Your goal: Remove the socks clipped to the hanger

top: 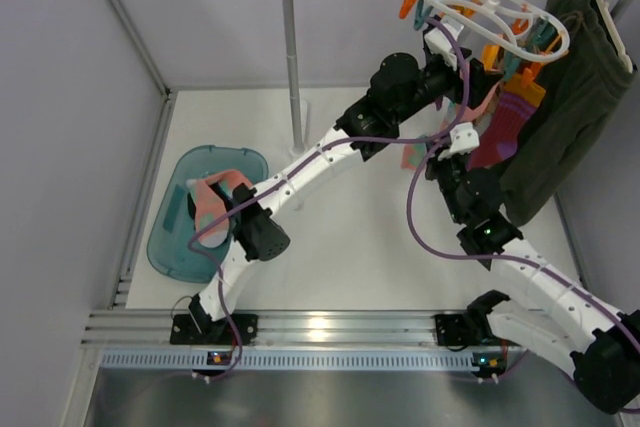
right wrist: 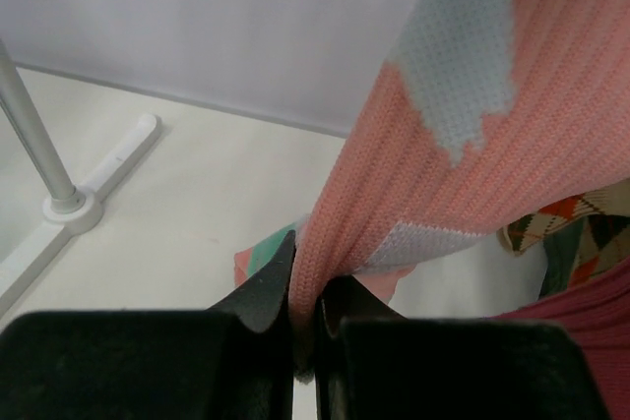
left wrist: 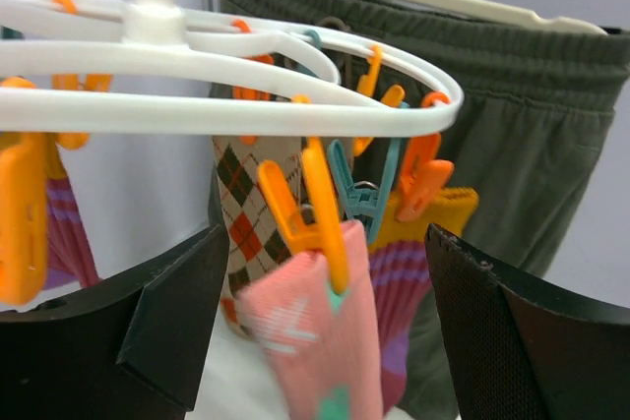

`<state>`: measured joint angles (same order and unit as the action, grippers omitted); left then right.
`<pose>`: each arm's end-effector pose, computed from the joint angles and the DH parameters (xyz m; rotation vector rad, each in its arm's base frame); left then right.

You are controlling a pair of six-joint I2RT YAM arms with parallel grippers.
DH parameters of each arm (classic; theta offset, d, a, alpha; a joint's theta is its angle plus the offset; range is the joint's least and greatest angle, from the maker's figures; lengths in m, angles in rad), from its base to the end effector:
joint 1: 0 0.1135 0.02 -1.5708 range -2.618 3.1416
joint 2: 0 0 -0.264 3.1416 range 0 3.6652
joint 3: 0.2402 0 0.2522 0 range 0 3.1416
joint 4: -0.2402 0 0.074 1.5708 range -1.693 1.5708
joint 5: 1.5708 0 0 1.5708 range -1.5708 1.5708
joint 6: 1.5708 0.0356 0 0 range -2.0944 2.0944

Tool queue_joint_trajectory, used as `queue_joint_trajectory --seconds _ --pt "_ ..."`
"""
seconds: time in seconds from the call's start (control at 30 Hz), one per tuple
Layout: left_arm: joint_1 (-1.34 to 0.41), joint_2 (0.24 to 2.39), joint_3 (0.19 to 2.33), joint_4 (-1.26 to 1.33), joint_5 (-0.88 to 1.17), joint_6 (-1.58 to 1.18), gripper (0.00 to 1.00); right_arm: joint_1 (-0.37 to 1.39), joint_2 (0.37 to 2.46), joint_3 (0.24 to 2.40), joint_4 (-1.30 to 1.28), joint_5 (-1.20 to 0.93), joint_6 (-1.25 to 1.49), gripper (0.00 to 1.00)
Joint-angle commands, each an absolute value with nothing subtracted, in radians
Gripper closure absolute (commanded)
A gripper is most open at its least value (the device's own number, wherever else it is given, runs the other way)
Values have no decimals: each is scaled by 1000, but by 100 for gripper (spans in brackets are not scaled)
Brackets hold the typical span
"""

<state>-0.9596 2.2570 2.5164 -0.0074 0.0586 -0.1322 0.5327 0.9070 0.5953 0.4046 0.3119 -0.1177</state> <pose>0.2937 -0.4227 0.4659 0.6036 1.2448 -0.9606 0.1919 0.1004 0.3134 -0.2280 1.4656 0.1056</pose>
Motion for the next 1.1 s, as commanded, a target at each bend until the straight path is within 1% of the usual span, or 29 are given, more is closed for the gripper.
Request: queue_joint_trajectory --seconds 0.0,0.23,0.33,0.37,0.47,0.57,0.6,0.63,0.7,0.73,0.8,0.83,0.9,0.93,1.07 --pt "-947 2273 2574 150 63 -158 17 534 870 578 491 255 -170 100" --pt "-933 2338 2615 241 112 -163 20 532 842 571 454 172 -199 100" --pt "-931 2358 2615 282 126 -173 26 534 821 571 427 126 -199 100" --pt "-927 2368 2617 294 124 -190 31 534 815 569 423 118 -199 100" --pt "-919 2379 2615 336 132 -212 33 534 789 568 400 107 -209 100" --pt "-919 2387 2617 380 156 -229 41 534 770 575 354 103 -228 100" --pt "-919 2385 2618 387 160 -239 51 534 759 577 347 104 -229 100" --pt "-919 2384 2620 397 164 -241 56 534 755 575 344 104 -229 100" --pt "-919 2382 2620 405 156 -242 60 534 743 574 333 103 -226 100" --pt "-919 2381 2620 408 153 -239 70 534 738 572 328 98 -224 100" --pt "-919 2384 2620 410 146 -235 77 534 729 568 322 89 -209 100" --pt "-919 2385 2619 410 144 -235 88 534 726 563 321 84 -204 100" --pt "-919 2379 2614 410 132 -235 90 534 719 549 322 69 -187 100" --pt "-919 2378 2614 410 129 -232 100 534 718 543 322 63 -177 100" --pt "-919 2368 2614 410 112 -226 100 535 684 506 317 41 -137 100"
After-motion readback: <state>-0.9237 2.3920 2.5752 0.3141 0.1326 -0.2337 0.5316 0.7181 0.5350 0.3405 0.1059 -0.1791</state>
